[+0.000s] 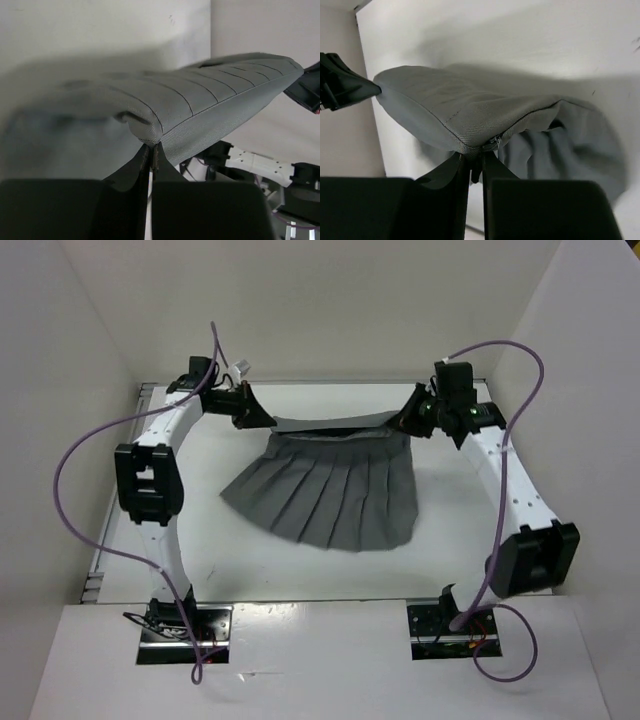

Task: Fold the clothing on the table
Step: Flatten the skirt out, then fold the skirt

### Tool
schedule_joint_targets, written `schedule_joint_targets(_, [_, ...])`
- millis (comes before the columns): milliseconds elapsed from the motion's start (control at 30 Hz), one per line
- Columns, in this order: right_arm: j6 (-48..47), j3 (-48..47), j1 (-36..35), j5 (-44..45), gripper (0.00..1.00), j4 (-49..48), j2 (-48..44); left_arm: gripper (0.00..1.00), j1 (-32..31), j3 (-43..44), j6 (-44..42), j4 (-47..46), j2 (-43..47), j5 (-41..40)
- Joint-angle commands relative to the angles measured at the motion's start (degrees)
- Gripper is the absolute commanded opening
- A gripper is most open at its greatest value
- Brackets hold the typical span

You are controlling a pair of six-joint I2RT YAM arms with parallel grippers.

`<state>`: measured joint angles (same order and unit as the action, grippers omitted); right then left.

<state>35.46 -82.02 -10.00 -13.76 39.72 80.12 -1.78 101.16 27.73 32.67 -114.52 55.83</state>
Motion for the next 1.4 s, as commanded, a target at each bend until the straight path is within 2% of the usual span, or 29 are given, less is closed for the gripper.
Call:
schedule_joint_targets(0, [-5.48, -14.37, 1.91, 6.18, 0.0, -7.47, -0.05, 0.0, 0.55, 16.58, 0.83, 0.47, 1.93, 2.17])
schedule_joint_targets(67, [-7.07, -20.08, 2.44, 9.09, 0.0, -7.47, -0.05, 0.0, 1.07, 25.6, 1.71, 0.47, 1.4, 1.65])
schedule_joint_targets(167, [-8.48, -21.87, 2.44, 11.29, 0.0, -8.0, -1.36, 0.0, 2.56, 33.02, 2.25, 3.54, 0.27, 1.65])
schedule_joint_targets(267, [-9.01, -16.8, 2.44, 10.78, 0.0, -6.6, -3.29, 0.0, 2.57, 31.75, 2.25, 3.64, 2.62, 1.65])
schedule_joint_targets(367, [-8.05, -5.73, 2.44, 7.09, 0.0, -5.37, -4.87, 0.0, 1.88, 14.38, 2.33, -3.1, 9.47, 0.6])
schedule_joint_targets(400, [-6.56, 0.48, 2.44, 5.6, 0.02, -5.36, -5.49, 0.0, 1.17, 3.27, 2.86, -4.79, 13.14, 0.07])
schedule_joint_targets(467, [-4.89, 7.19, 2.44, -1.16, 0.07, -3.61, -6.28, 0.03, 0.56, -7.42, 2.86, -6.73, 16.33, -0.89])
schedule_joint_targets(500, [-2.88, 13.75, 2.44, -3.62, 0.14, -2.91, -7.68, 0.06, 0.55, -12.61, 1.29, -6.74, 19.3, -1.42])
schedule_joint_targets(533, [-1.99, 17.12, 2.44, -5.99, 0.28, -2.12, -8.74, 0.1, 0.55, -17.71, 0.76, -6.74, 20.73, -1.43])
schedule_joint_targets(567, [-1.02, 20.03, 1.05, -8.89, 0.34, -0.89, -10.05, 0.21, 0.55, -27.33, -0.21, -5.95, 22.13, -1.43])
schedule_joint_targets(600, [0.12, 25.19, 0.16, -9.53, 0.39, 2.43, -14.07, 0.31, 0.55, -31.77, -1.35, -4.82, 25.28, -1.95])
schedule_joint_targets(667, [3.37, 28.57, -1.68, -10.06, 0.46, 6.75, -19.44, 0.41, 0.55, -39.69, -4.78, -1.3, 28.98, -1.96])
schedule_joint_targets(700, [4.43, 29.36, -2.21, -9.28, 0.48, 12.25, -22.34, 0.43, 0.55, -45.91, -5.31, -0.33, 33.0, -2.91])
schedule_joint_targets(733, [6.09, 29.37, -2.22, -9.27, 0.5, 14.66, -27.42, 0.5, 0.55, -47.88, -6.36, 1.68, 34.78, -4.14])
schedule_joint_targets(800, [7.42, 25.53, -2.22, -7.35, 0.54, 18.0, -30.27, 0.52, 0.55, -48.96, -6.98, 4.32, 37.95, -6.51])
schedule_joint_targets(833, [7.43, 24.29, -2.22, -7.33, 0.54, 18.89, -30.8, 0.58, 0.55, -47.91, -7.85, 5.12, 37.97, -8.01])
schedule_joint_targets(900, [7.96, 21.65, -2.22, -6.73, 0.54, 17.94, -29.15, 0.58, 0.55, -45.63, -7.86, 5.13, 37.01, -8.55])
schedule_joint_targets(1133, [5.94, 20.24, -2.22, 0.3, 0.49, -0.5, -15.19, 0.56, 0.55, -34.64, 1.18, -10.5, 25.59, -13.73])
schedule_joint_targets(1233, [2.78, 15.94, -2.22, 7.57, 0.5, -1.58, -7.1, 0.56, 0.55, -31.21, 2.86, -13.59, 21.01, -17.59])
schedule_joint_targets(1267, [1.9, 13.58, -2.22, 9.61, 0.5, -1.58, -5.17, 0.56, 0.55, -31.2, 2.86, -13.59, 19.44, -21.26])
schedule_joint_targets(1367, [-0.56, 9.79, -2.22, 15.94, 0.5, -0.97, 2.04, 0.57, 0.55, -32.33, 1.81, -14.82, 18.02, -25.67])
